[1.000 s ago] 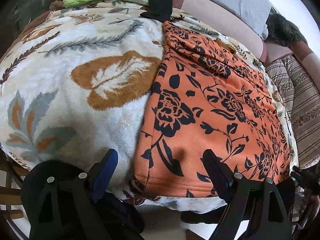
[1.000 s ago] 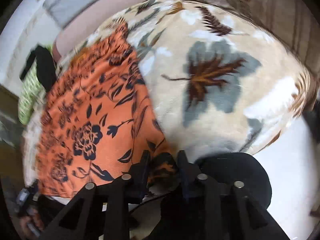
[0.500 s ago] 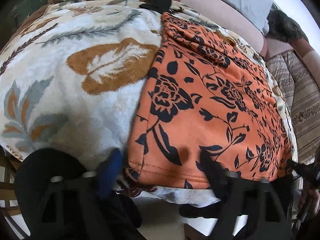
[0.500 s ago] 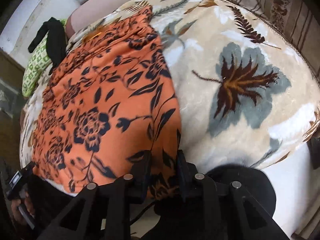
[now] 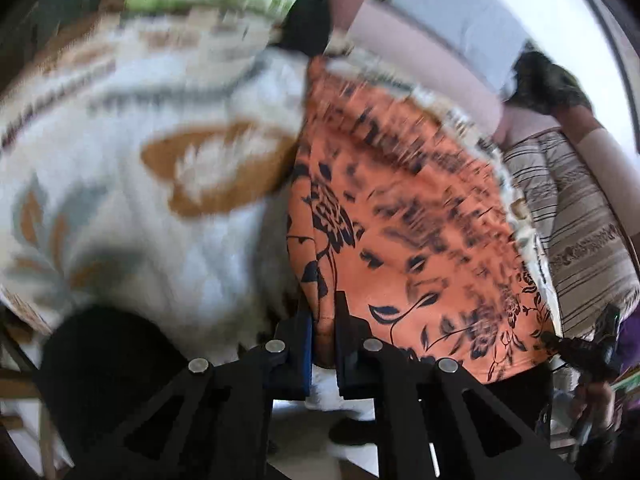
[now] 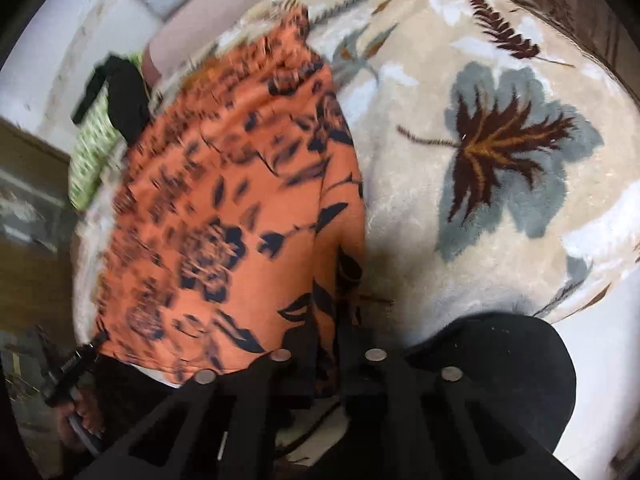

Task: Fold small clothes

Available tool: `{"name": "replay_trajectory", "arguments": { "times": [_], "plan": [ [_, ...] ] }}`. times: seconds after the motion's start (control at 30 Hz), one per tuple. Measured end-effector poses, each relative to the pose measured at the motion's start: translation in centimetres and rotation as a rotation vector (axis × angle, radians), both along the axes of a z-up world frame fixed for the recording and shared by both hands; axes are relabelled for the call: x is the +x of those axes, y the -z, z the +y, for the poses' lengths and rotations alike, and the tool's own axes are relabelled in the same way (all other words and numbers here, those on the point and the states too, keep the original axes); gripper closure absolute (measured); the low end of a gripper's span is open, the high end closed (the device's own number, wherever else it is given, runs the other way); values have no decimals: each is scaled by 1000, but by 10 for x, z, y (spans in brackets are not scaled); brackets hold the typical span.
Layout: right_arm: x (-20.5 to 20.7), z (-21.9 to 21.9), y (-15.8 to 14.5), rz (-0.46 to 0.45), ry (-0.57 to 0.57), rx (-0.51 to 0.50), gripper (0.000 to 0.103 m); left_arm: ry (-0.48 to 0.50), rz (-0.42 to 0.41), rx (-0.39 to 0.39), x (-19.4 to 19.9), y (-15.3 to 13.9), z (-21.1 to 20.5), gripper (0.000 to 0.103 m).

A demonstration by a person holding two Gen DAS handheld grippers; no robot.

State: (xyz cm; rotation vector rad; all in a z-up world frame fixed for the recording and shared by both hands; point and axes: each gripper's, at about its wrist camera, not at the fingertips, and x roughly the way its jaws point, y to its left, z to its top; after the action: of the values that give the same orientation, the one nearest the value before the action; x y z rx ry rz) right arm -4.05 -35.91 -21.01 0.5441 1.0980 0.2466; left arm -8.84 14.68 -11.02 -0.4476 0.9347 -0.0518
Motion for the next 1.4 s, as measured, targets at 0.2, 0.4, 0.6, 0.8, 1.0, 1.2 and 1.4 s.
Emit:
{"name": "replay_trajectory", "arguments": {
  "times": [0.2,0.4,0.6,0.8,1.0,1.2,1.4],
  "plan": [
    [3,-19,2,12,42,102,93,-48,153,-83,7,41,7,92],
    [9,-10,19,68,14,130,87,-46,185,-67,12,51,1,62],
    [16,-12,31,110,5,144,95,1,180,-63,14,47,-8,92],
    [18,-27,22,86,16,252,97,19,196,-85,20,43,3,92],
    [48,-27,10,86,-14,368,97,121,56,-114,45,-8,1,92],
    [159,-40,-86,-135,-24,423,97,133,-257,-203,160,-112,24,92],
    [254,-37,-109,-156,53,376,92,96,-257,-169,240,-101,21,91]
  ]
}}
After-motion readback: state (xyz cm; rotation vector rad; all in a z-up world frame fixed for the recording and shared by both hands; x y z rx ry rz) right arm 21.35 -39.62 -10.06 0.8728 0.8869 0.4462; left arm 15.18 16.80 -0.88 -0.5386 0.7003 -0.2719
